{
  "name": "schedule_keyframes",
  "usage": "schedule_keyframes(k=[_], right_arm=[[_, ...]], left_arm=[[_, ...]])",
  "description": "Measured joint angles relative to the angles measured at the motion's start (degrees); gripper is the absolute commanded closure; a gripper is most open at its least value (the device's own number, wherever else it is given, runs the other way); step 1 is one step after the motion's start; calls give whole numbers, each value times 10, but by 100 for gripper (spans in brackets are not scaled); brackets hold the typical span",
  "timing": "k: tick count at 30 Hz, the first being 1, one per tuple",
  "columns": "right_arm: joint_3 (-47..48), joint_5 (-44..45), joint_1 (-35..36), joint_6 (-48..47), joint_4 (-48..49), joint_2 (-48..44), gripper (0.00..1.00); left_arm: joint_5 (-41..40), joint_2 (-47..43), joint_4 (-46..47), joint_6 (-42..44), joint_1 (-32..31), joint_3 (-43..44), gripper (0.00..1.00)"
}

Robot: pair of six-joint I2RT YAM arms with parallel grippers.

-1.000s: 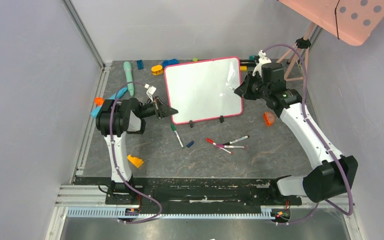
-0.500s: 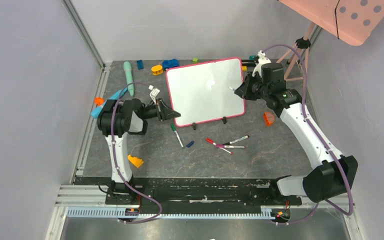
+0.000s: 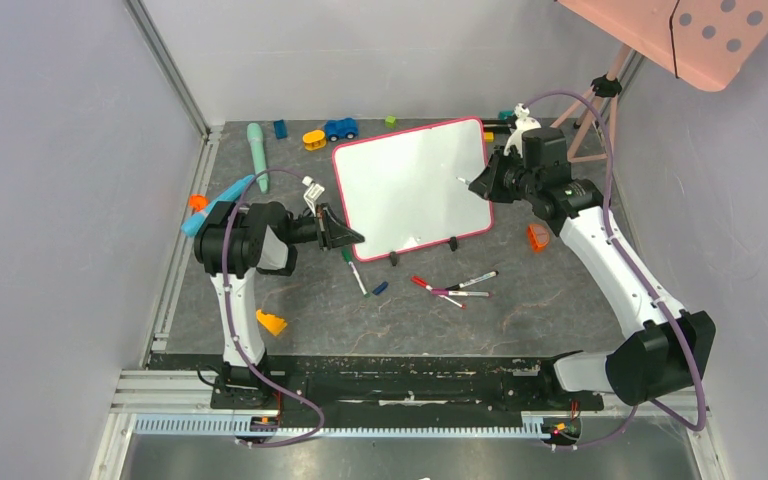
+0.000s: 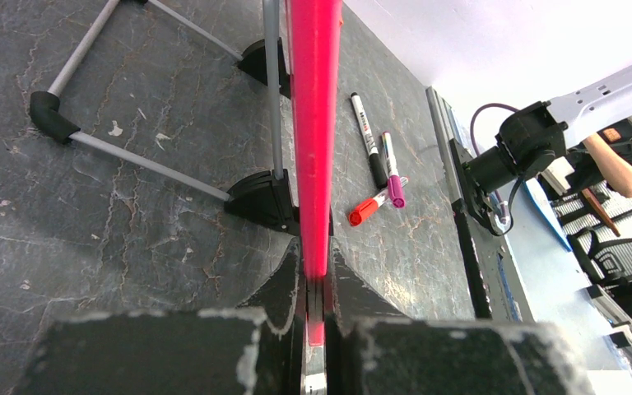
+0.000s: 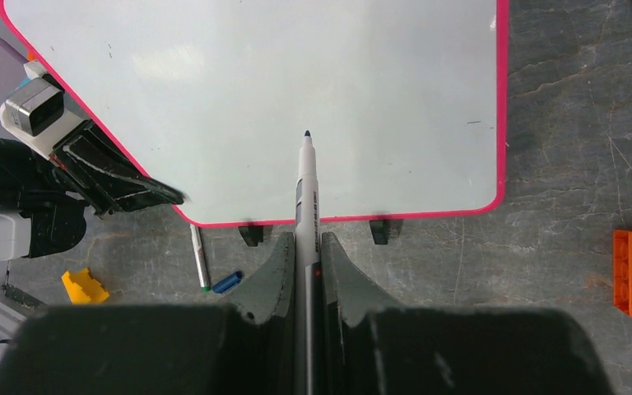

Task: Write a sentence on the whiteboard
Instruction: Move the whiteboard to the center of the board.

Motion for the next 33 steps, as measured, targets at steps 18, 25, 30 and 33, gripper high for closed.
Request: schedule_keyframes(k=[18, 25, 30, 33], right_arm=[[0, 95, -20, -12, -32, -27, 100], [19, 104, -100, -10, -31, 32, 100], [92, 72, -120, -13, -23, 164, 100], [144, 48, -127, -15, -23, 238, 100]], left_arm=[[25, 0, -1, -20, -2, 28, 35], [3, 6, -1, -27, 8, 63, 39], [-10, 25, -1, -57, 13, 96, 45], [-15, 27, -1, -75, 17, 104, 50]])
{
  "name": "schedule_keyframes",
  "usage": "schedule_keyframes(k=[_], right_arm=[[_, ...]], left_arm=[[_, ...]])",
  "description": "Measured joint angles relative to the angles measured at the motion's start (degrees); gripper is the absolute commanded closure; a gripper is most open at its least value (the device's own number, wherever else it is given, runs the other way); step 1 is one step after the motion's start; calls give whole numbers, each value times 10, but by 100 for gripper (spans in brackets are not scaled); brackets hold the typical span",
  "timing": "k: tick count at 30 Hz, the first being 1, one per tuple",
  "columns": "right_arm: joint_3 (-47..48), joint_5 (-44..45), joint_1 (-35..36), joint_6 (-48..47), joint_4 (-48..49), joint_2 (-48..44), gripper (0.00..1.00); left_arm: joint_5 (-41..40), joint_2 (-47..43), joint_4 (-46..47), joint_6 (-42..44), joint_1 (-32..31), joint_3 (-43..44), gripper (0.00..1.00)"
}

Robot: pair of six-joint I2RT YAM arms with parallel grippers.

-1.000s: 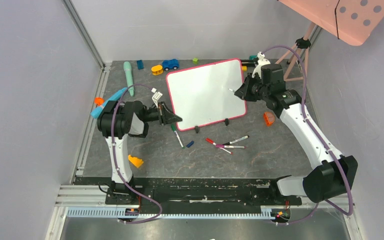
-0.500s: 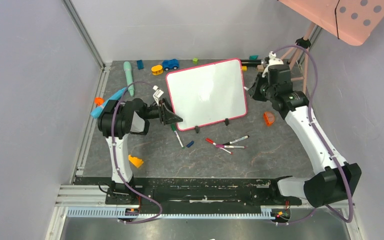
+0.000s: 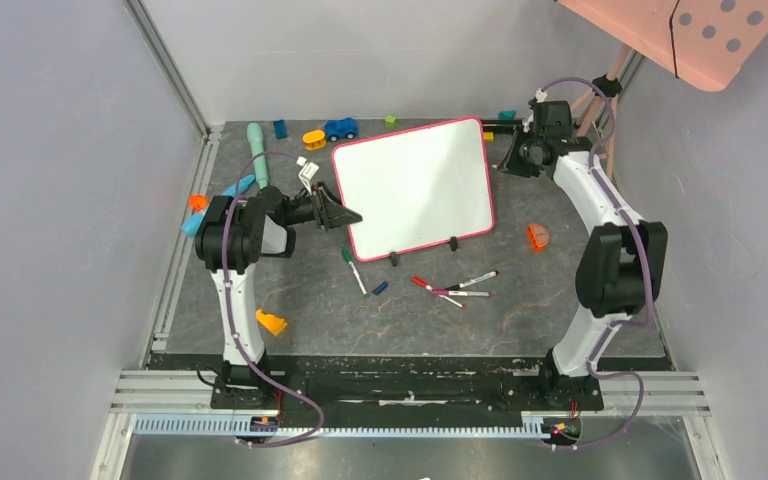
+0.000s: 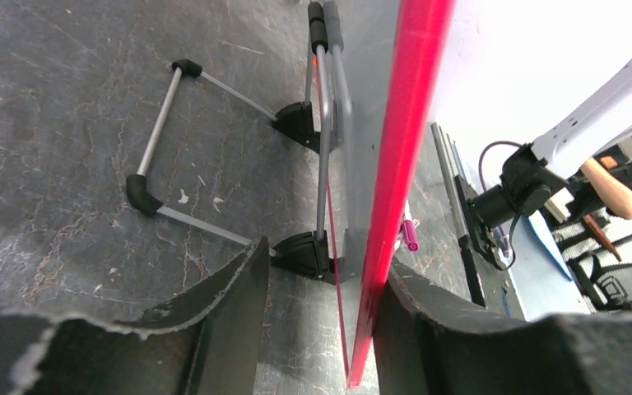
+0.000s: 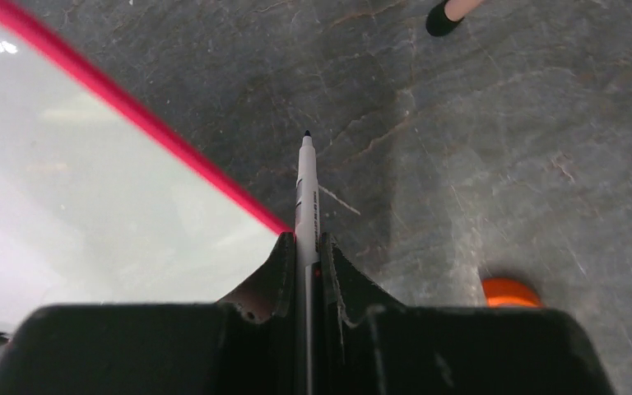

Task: Write a sentence on the whiteboard
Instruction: Move the whiteboard to the center of the board.

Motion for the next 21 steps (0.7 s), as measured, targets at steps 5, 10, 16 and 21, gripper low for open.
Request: schedule_keyframes(k=[5, 10, 16, 21], right_arm=[[55, -27, -7, -4, 6, 80, 100], [97, -60, -15, -16, 18, 140, 100], [110, -142, -26, -40, 78, 193, 100], [105, -211, -29, -59, 121, 208, 100]], left_arm=[[-1, 1, 0, -17, 9, 4, 57], [1, 5, 1, -33, 11, 20, 75], [5, 12, 2, -51, 13, 31, 84], [12, 13, 4, -57, 13, 34, 93]])
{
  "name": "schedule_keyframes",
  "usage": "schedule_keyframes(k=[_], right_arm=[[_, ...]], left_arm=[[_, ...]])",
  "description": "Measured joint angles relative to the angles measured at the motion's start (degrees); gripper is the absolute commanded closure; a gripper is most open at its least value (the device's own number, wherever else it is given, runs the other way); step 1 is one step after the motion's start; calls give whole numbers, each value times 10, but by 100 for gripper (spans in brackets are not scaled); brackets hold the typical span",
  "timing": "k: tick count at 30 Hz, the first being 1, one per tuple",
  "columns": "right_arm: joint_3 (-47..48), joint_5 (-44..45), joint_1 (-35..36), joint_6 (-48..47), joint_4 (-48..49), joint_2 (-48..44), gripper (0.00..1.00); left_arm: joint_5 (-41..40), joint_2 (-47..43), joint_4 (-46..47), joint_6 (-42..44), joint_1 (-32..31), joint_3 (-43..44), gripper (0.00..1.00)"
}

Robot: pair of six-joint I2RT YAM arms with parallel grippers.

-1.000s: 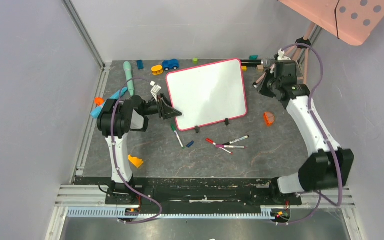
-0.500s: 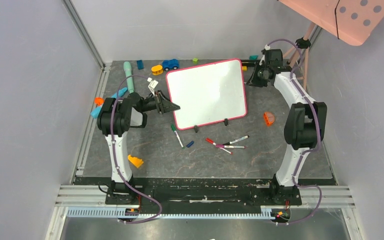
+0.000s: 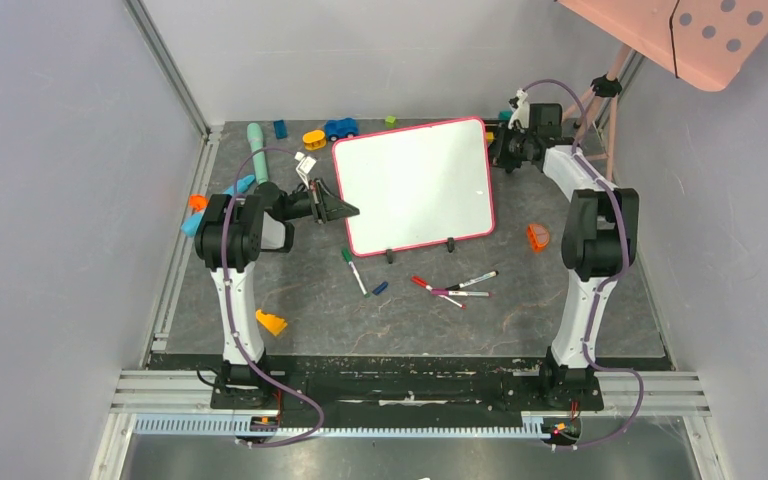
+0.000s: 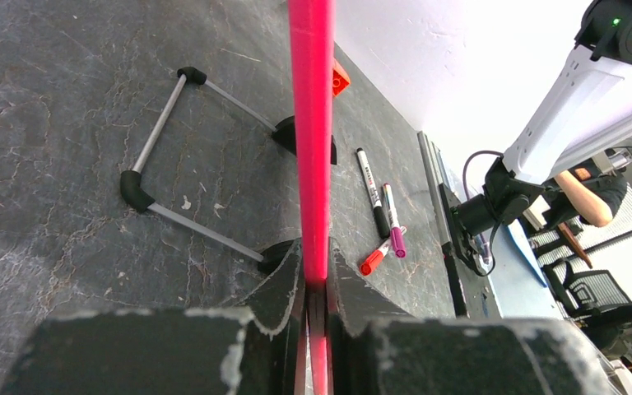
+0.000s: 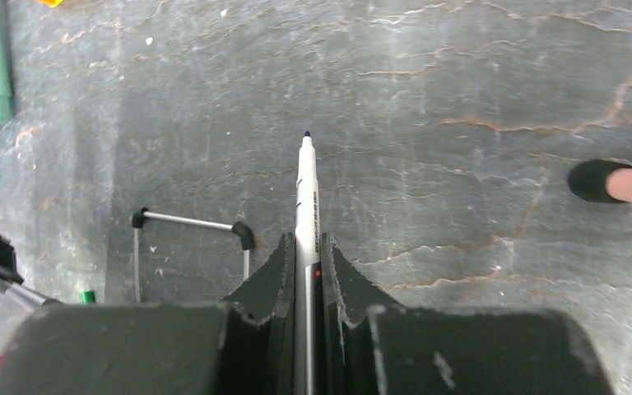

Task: Write a sentence on the whiteboard
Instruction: Move the whiteboard to the center of the board.

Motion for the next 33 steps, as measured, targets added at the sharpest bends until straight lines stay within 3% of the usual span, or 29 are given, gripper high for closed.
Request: schedule_keyframes(k=[4, 11, 33], right_arm=[[-38, -35, 0, -14, 35, -8, 100], [-120, -52, -3, -26, 52, -35, 100], [-296, -38, -16, -45, 121, -178, 100]], left_arm=[[1, 0, 0, -1, 0, 0, 98], [1, 0, 0, 2, -2, -3, 98], [20, -15, 1, 12, -13, -17, 98]])
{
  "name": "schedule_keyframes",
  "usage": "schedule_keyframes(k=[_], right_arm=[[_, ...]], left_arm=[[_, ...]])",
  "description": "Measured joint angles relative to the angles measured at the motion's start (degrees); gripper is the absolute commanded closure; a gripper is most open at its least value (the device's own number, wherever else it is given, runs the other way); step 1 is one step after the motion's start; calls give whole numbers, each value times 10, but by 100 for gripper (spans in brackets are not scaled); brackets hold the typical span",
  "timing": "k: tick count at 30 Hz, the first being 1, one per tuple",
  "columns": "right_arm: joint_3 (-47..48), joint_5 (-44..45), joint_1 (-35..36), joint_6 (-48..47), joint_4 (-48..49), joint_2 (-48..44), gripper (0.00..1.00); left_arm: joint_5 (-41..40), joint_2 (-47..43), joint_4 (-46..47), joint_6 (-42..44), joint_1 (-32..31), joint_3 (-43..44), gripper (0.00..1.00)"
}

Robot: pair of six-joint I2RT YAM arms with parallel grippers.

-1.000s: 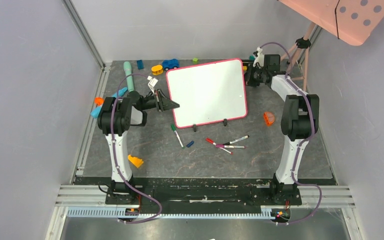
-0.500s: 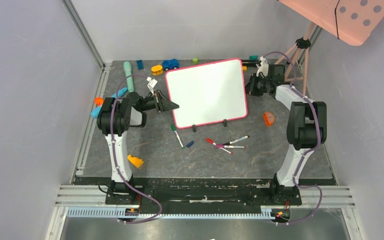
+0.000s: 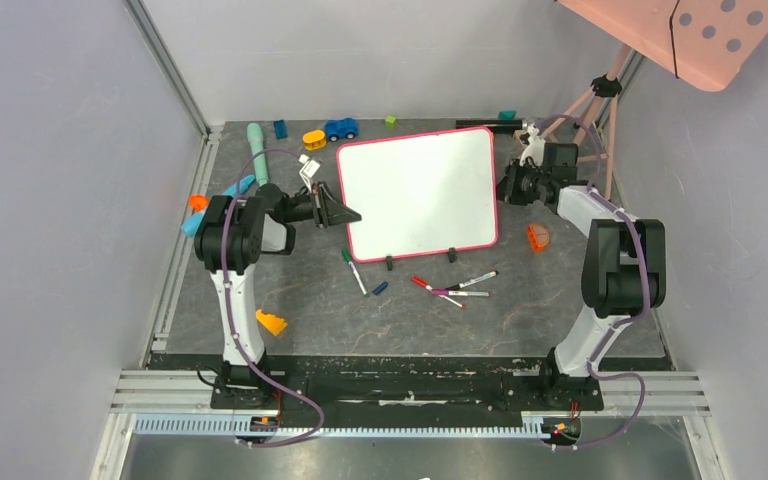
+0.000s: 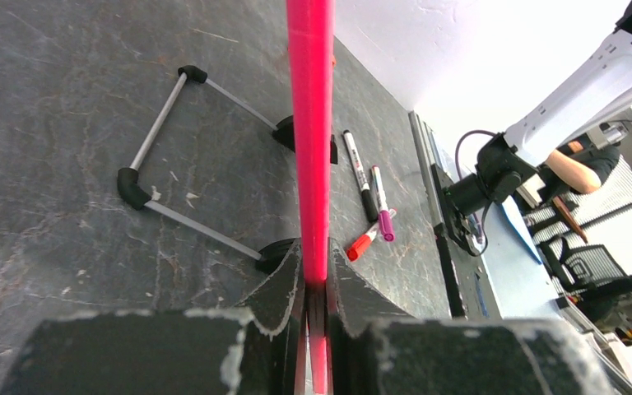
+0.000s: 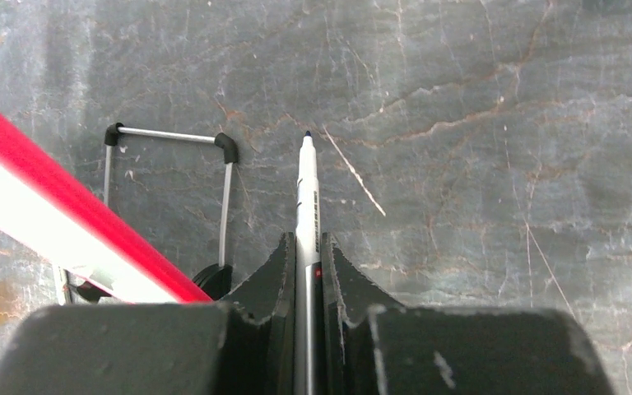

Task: Write a sentence on the whiteboard
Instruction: Move the whiteboard to the center of the board, then hold the whiteboard on the whiteboard stand.

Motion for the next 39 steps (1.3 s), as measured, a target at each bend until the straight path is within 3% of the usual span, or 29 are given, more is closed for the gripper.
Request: schedule_keyframes(k=[5, 6, 8, 12, 16, 23, 27, 32, 37, 39], right_arm=[[-31, 11, -2, -2, 2, -22, 100], [-37, 12, -2, -3, 3, -26, 100], [-47, 19, -2, -4, 2, -34, 100], [-51, 51, 5, 6, -17, -45, 100], [-51, 89, -1, 26, -33, -51, 100], [-23, 167, -32, 53, -75, -57, 100], [-17, 200, -34, 62, -85, -79, 100], [-16, 223, -34, 67, -96, -117, 100], [-16, 232, -34, 71, -111, -155, 100], [-16, 233, -34, 72, -115, -170, 100]], left_arm=[[13, -13, 0, 2, -6, -16, 98], [14, -15, 0, 3, -6, -19, 93], [14, -17, 0, 4, -7, -24, 71], [21, -17, -2, 16, -28, -30, 59], [22, -17, -1, 27, -52, -33, 54], [22, -17, -2, 38, -48, -38, 55], [22, -17, -2, 63, -33, -52, 76], [10, -23, -3, 136, -17, -107, 75], [10, -23, -3, 155, -16, -109, 74], [11, -23, -3, 155, -16, -107, 68]])
